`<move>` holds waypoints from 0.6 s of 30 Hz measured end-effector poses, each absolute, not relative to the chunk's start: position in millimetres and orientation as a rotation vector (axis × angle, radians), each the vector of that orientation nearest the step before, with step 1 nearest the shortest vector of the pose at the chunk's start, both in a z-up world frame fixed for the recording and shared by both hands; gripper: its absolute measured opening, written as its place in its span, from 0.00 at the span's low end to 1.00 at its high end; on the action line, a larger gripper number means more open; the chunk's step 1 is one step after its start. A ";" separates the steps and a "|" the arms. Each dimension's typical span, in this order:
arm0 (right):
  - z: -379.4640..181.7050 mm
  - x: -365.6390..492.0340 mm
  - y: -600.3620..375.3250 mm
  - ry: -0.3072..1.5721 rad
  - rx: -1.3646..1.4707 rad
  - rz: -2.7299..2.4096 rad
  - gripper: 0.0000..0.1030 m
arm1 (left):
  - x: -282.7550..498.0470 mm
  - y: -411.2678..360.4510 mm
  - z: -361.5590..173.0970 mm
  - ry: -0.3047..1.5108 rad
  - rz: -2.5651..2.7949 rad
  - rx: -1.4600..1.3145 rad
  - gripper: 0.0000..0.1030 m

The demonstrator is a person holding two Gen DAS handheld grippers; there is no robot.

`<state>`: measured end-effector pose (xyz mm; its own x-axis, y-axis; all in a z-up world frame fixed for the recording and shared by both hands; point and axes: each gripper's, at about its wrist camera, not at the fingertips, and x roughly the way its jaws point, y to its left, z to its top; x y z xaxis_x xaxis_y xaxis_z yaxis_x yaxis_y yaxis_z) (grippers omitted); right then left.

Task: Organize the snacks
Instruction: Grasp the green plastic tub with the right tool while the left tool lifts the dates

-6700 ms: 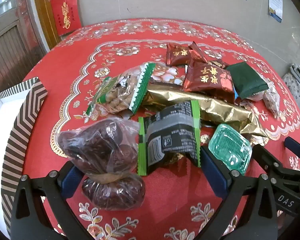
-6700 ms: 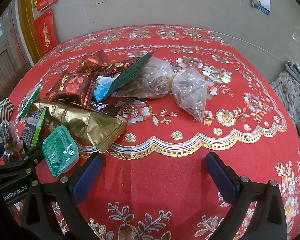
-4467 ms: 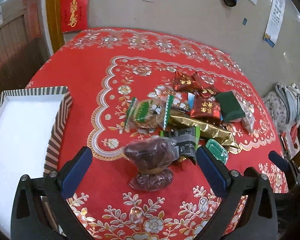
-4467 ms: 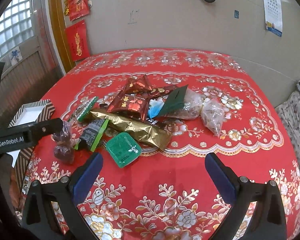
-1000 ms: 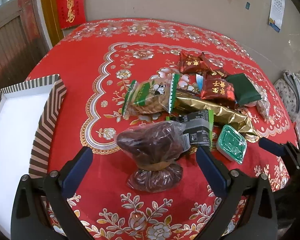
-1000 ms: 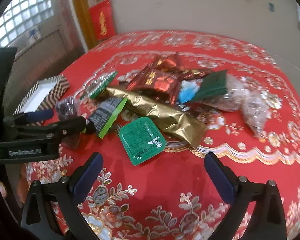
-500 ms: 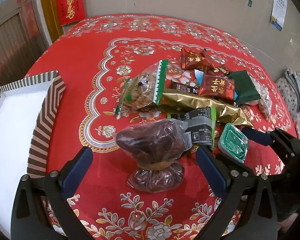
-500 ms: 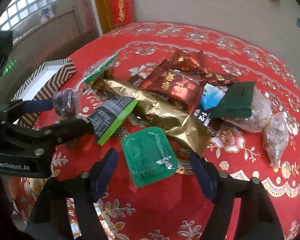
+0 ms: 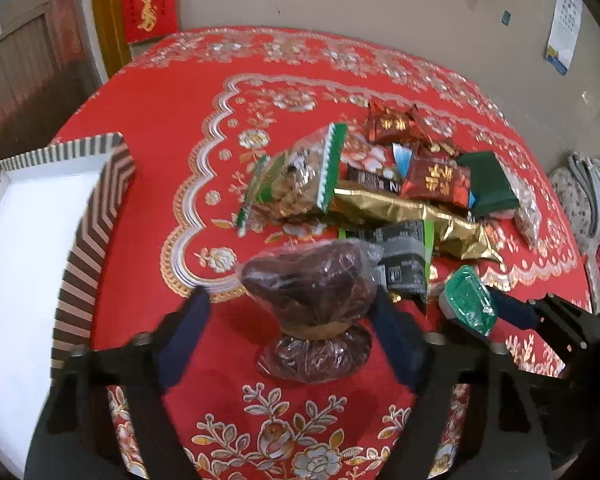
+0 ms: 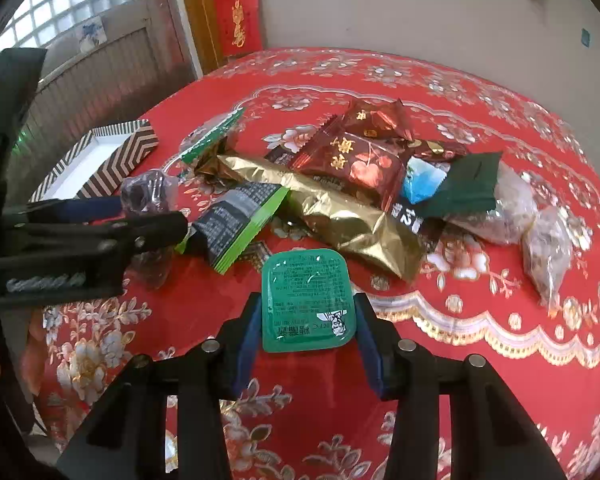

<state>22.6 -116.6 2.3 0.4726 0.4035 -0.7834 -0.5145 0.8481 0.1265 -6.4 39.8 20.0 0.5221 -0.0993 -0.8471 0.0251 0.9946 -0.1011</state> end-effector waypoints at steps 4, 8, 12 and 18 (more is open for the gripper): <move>1.8 15.5 -120.6 0.911 -0.119 0.548 0.44 | -9.4 34.2 20.4 1.006 -0.119 -0.077 0.43; 5.5 11.2 -127.4 0.891 -0.063 0.543 0.43 | -13.7 28.0 22.7 0.993 -0.124 -0.032 0.41; 9.4 6.1 -130.6 0.878 -0.045 0.529 0.43 | -18.1 31.6 25.0 0.988 -0.123 -0.039 0.41; 8.5 -1.3 -128.2 0.886 -0.078 0.505 0.43 | -22.1 36.6 25.6 0.988 -0.117 -0.031 0.41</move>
